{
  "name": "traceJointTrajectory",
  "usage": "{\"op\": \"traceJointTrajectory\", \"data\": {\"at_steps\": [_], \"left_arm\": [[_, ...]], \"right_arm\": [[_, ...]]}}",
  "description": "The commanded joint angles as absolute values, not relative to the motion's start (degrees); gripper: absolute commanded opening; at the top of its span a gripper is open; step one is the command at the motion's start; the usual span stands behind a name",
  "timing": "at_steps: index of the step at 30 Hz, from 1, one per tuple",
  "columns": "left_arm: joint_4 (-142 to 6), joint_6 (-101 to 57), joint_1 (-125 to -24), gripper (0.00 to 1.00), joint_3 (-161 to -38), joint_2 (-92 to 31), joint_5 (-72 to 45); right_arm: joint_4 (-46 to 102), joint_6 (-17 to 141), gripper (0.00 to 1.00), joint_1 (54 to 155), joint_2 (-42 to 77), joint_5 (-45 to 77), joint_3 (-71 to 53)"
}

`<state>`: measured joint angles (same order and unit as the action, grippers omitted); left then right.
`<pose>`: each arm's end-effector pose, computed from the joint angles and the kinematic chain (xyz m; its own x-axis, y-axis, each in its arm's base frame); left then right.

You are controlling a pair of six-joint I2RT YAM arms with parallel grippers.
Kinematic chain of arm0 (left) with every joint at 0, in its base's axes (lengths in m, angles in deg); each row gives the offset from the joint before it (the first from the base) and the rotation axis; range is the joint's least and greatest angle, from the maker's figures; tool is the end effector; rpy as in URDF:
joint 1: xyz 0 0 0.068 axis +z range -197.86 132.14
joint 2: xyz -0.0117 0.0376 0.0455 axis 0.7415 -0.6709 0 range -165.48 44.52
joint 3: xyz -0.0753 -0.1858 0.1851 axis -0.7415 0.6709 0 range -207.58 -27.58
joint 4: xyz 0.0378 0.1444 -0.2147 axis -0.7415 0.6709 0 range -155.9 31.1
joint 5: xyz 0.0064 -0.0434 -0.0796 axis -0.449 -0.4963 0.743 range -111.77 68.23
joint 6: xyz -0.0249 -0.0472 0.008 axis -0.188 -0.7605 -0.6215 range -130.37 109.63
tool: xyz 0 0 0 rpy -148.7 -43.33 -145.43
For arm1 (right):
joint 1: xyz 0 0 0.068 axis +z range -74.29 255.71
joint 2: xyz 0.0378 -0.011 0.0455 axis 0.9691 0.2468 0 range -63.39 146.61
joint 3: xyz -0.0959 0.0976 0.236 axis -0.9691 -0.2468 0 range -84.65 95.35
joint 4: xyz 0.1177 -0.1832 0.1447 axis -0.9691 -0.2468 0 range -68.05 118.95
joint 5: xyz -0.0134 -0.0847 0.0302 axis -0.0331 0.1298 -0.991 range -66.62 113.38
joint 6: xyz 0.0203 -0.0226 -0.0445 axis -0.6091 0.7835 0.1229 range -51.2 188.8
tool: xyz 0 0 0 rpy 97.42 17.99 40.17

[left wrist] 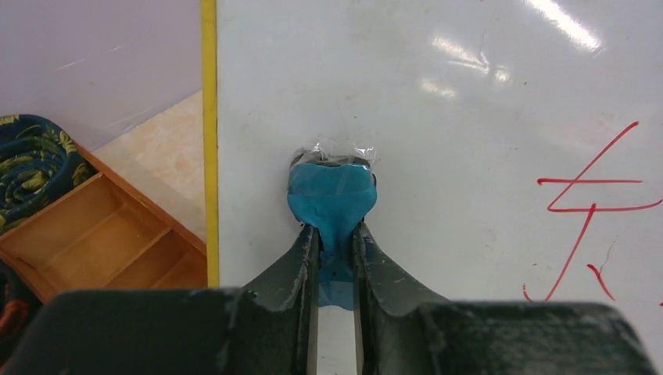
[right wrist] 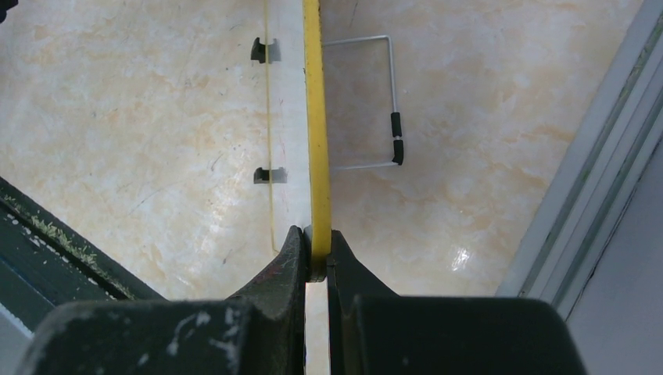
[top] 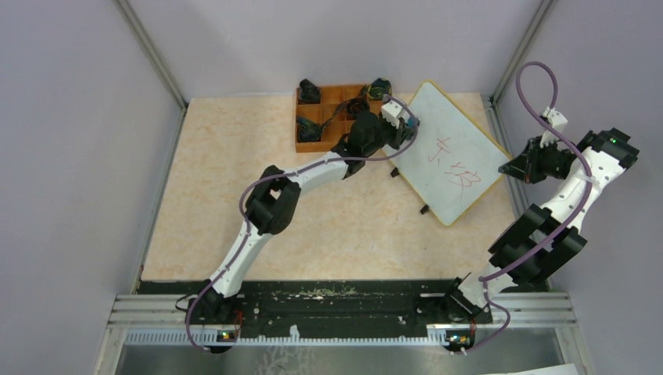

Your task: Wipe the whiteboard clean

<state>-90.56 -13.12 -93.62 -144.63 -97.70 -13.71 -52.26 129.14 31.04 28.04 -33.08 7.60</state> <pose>0.4048 -0.4227 0.2244 -0.0448 -0.0220 -0.9988 0.8059 0.5900 -0.0491 0.2244 -0.1802 0.3485 -0.5986 -0.0834 -0.7967 -0.4661 0.8451 0.2618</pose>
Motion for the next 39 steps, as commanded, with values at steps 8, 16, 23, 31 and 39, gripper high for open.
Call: {"op": "traceJointTrajectory", "data": {"at_steps": [8, 16, 23, 31, 39], "left_arm": [[-86.68, -11.20, -96.60, 0.01, -136.35, -97.09, -16.19], [-87.61, -11.07, -99.60, 0.01, -136.97, -93.32, -14.61], [-88.30, -10.92, -104.23, 0.02, -138.35, -91.24, -13.65], [-87.88, -10.23, -108.28, 0.02, -141.05, -92.10, -12.92], [-84.72, -6.76, -106.26, 0.02, -144.97, -94.88, -16.66]], "right_arm": [[-57.01, 135.17, 0.00, 34.12, 26.96, -26.81, 4.67], [-57.01, 135.33, 0.00, 34.30, 27.14, -26.99, 4.23], [-57.01, 135.25, 0.00, 34.41, 26.88, -26.90, 4.21], [-57.00, 135.13, 0.00, 34.56, 26.63, -26.93, 4.05], [-57.01, 135.46, 0.00, 34.51, 26.20, -26.54, 3.58]]}}
